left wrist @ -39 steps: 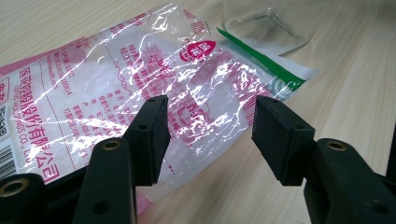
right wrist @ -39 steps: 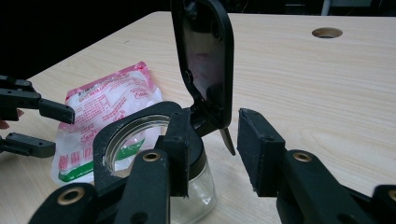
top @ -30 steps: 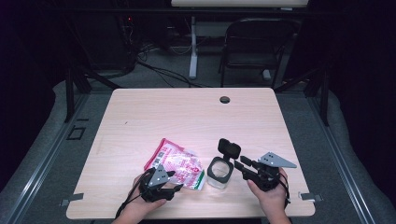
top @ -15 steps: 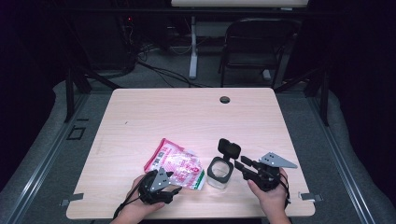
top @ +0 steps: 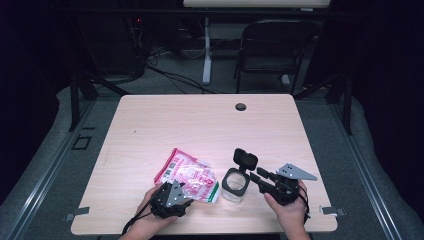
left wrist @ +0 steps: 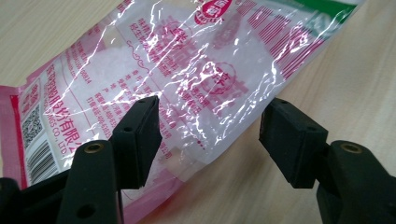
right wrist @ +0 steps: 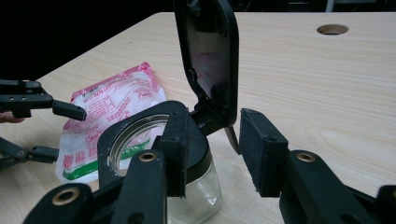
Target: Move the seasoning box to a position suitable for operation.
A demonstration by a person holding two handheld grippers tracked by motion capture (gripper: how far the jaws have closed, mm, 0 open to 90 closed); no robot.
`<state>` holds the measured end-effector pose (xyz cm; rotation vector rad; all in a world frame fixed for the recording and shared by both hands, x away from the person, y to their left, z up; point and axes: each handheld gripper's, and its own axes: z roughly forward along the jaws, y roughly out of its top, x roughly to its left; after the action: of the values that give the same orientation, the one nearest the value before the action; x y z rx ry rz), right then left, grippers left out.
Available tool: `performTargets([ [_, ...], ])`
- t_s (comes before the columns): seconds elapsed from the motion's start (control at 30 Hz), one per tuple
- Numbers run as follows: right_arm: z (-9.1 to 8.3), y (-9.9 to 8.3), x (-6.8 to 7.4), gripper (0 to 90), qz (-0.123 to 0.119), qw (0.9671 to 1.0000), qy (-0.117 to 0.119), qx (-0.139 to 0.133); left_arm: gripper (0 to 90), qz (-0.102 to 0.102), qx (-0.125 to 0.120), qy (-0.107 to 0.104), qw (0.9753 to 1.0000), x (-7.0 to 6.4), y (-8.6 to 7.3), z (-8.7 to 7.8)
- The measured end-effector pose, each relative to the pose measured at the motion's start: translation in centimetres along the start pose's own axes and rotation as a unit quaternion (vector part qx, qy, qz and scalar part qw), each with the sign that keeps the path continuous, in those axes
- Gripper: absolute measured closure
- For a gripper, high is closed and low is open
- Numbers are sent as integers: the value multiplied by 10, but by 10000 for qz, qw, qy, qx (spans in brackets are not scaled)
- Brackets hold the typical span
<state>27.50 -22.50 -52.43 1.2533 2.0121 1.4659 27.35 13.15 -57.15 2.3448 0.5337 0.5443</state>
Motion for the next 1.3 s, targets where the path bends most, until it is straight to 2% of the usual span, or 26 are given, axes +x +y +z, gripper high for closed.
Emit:
performTargets([
  [0.03, 0, 0, 0, 630, 1, 10000, -2, 4, 389, -24, 3, 61, 10000, 1, 0, 1],
  [0.27, 0, 0, 0, 626, -7, 10000, 12, 2, 457, -107, -102, 97, 9998, 0, 3, 3],
  [0.4, 0, 0, 1, 625, 1, 10000, 21, -10, 564, -165, -104, 55, 9998, 0, 5, 5],
  [0.5, -1, 1, 1, 625, -36, 10000, 40, -25, 639, -307, -113, -32, 9995, 1, 6, 6],
  [0.57, -2, 1, 1, 624, -45, 10000, 41, -29, 669, -323, -129, -22, 9994, 1, 6, 6],
  [0.67, -3, 1, 2, 621, -70, 9999, 1, -81, 777, -304, -164, -57, 9994, 3, 6, 6],
  [0.7, -6, 3, 3, 614, -102, 9997, -44, -202, 804, -280, -181, -65, 9994, 4, 6, 6],
  [0.8, -10, 6, 6, 609, -196, 9993, -30, -325, 857, -324, -218, -81, 9992, 5, 6, 6],
  [0.93, -15, 9, 10, 607, -379, 9986, 23, -366, 893, -406, -262, -130, 9987, 8, 6, 5],
  [1.03, -15, 12, 15, 601, -514, 9976, 118, -458, 900, -602, -336, -213, 9974, 13, 6, 4],
  [1.13, -16, 12, 17, 569, -613, 9968, 24, -515, 900, -664, -367, -239, 9968, 15, 5, 3],
  [1.17, -16, 13, 18, 560, -718, 9954, -43, -625, 900, -704, -405, -240, 9964, 16, 5, 2],
  [1.3, -20, 17, 23, 546, -747, 9941, 5, -786, 900, -797, -496, -270, 9952, 21, 6, -1],
])
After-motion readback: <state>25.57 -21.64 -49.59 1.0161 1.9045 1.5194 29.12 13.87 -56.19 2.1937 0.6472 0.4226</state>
